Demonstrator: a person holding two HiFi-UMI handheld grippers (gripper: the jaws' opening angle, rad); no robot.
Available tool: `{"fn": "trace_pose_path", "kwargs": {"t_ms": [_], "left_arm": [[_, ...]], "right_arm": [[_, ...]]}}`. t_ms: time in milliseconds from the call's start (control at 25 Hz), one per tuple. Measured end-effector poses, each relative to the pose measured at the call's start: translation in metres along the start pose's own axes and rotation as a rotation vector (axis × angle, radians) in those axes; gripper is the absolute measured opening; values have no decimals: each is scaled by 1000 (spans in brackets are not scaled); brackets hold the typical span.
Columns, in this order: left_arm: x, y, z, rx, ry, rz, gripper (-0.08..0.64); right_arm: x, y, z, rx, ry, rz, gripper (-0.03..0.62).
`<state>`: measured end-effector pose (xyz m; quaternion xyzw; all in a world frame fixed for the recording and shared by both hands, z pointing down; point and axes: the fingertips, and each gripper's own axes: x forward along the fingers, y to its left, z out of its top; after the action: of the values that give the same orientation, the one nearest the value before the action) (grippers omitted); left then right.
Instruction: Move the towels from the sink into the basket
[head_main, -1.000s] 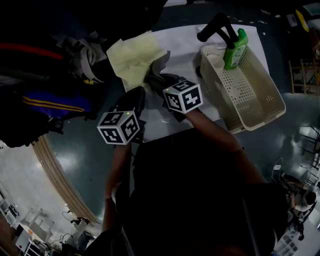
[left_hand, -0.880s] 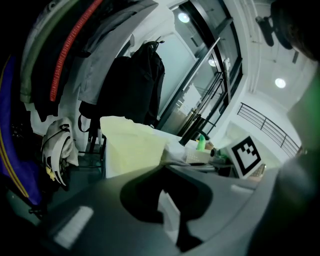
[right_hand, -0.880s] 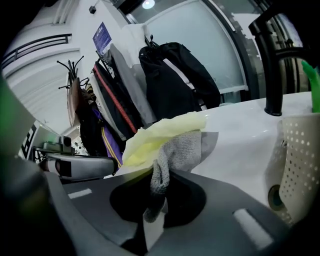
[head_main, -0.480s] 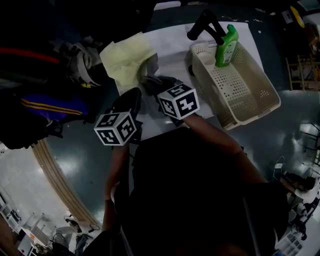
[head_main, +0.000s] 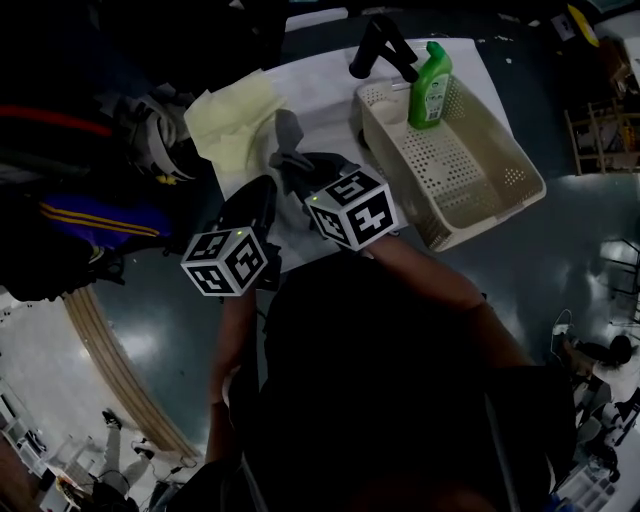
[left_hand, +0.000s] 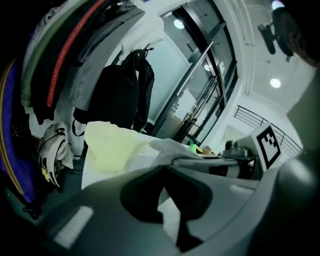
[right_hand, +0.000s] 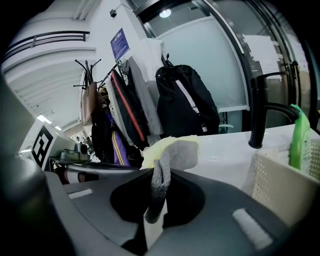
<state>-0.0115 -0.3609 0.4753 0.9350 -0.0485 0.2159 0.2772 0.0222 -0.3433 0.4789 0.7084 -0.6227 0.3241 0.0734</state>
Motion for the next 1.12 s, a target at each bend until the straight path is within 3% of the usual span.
{"fn": "trace_pose_path", "kwargs": {"t_ms": [160, 480, 880, 1120], "left_arm": [[-3, -17, 9, -15, -34, -21, 8], [-3, -58, 26, 25, -86, -62, 8], [14, -106, 47, 87, -131, -110, 8], [28, -142, 61, 135, -151, -153, 8]], "right_arm": [[-20, 4, 13, -13, -36, 12, 17], [-63, 5, 39, -15, -118, 32, 17], [-113, -20, 65, -64, -184, -19, 17], [-138, -29, 77, -36, -215, -3, 17]]}}
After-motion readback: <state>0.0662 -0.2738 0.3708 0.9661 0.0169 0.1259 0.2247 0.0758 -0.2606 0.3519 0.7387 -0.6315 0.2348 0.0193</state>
